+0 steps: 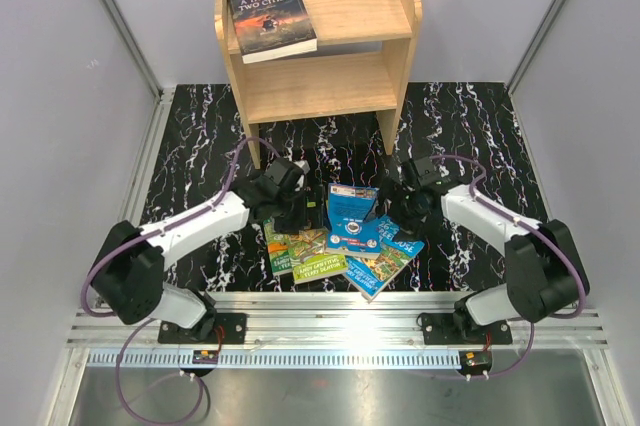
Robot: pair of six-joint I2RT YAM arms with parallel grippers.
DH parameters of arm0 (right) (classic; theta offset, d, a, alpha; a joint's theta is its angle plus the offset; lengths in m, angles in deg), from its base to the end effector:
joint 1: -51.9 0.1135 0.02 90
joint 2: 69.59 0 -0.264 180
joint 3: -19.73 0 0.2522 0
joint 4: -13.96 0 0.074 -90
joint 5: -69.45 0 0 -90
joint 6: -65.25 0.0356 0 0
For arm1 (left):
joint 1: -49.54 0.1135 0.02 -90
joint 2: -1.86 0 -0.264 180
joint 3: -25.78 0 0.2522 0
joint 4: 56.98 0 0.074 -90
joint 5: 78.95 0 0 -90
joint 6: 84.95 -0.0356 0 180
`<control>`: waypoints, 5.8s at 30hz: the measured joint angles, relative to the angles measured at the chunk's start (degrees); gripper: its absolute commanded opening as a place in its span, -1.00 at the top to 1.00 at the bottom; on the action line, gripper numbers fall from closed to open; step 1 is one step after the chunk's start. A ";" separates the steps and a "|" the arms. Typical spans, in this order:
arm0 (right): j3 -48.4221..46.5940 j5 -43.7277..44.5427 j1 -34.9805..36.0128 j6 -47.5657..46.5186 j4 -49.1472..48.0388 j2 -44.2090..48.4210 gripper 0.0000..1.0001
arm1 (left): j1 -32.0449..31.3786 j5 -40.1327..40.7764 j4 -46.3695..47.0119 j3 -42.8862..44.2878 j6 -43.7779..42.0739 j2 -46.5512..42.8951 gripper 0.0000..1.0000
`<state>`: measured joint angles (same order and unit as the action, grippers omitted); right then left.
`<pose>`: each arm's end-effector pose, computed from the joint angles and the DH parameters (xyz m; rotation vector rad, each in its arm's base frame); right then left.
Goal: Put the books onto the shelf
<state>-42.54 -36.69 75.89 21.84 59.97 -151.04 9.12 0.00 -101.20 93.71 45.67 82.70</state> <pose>0.2375 0.1165 0.1935 0.4742 2.8298 0.6963 0.2110 -0.1886 0.2263 0.0733 2.7367 -0.7257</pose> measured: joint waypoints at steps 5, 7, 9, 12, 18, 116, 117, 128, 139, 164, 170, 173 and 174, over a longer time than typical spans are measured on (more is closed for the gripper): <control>1.29 -2.62 -0.22 -0.46 -3.41 -3.89 -1.00 | -0.63 -3.96 7.13 -1.97 3.02 3.89 -0.98; 1.27 -4.63 -0.44 -0.44 -5.11 -4.83 -0.98 | -0.81 -5.62 10.43 -2.47 4.46 4.42 -0.97; 1.05 -6.69 -0.55 -0.37 -6.47 -6.03 -0.92 | -0.98 -7.13 13.38 -2.89 5.81 5.46 -0.97; 0.79 -9.92 -0.87 -0.28 -8.44 -7.76 -0.79 | -1.05 -10.08 19.47 -4.33 8.68 6.93 -0.97; 1.42 -15.39 -1.25 -0.31 -13.18 -11.52 -0.02 | -1.22 -13.86 32.46 -9.60 15.23 8.22 -0.97; 2.82 -3.74 -0.37 -5.33 8.39 13.97 -0.98 | 40.33 -18.60 29.16 9.22 25.62 2.64 -0.96; 2.54 -4.22 -0.37 -5.38 7.93 13.51 -0.99 | 40.30 -18.60 29.07 9.22 25.31 2.58 -0.97; -11.41 -13.77 0.74 -3.54 -2.69 1.51 -0.17 | 40.26 -16.90 18.71 8.96 20.06 -7.61 -0.97; -41.13 -18.25 7.43 -2.23 -7.58 -26.82 0.47 | 40.26 -11.30 -0.13 4.96 9.27 -26.27 -0.97; -74.82 -30.03 8.37 5.57 -6.47 -50.69 0.43 | 40.26 -6.16 -16.11 -8.72 5.22 -40.96 -0.97; -77.46 -29.81 8.24 8.70 -9.01 -52.78 0.41 | 40.26 -6.05 -15.56 -8.72 4.90 -38.58 -0.97; -77.50 -28.63 8.20 10.47 -9.77 -52.87 0.42 | 40.26 -6.05 -14.88 -8.72 4.74 -38.32 -0.97; -77.50 -27.96 8.20 11.13 -10.08 -52.85 0.42 | 40.26 -6.05 -14.82 -8.72 4.59 -38.18 -0.97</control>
<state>-120.04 -64.64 84.08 32.96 49.90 -203.89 49.38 -6.05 -116.02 84.99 50.26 44.51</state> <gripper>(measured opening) 0.293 0.987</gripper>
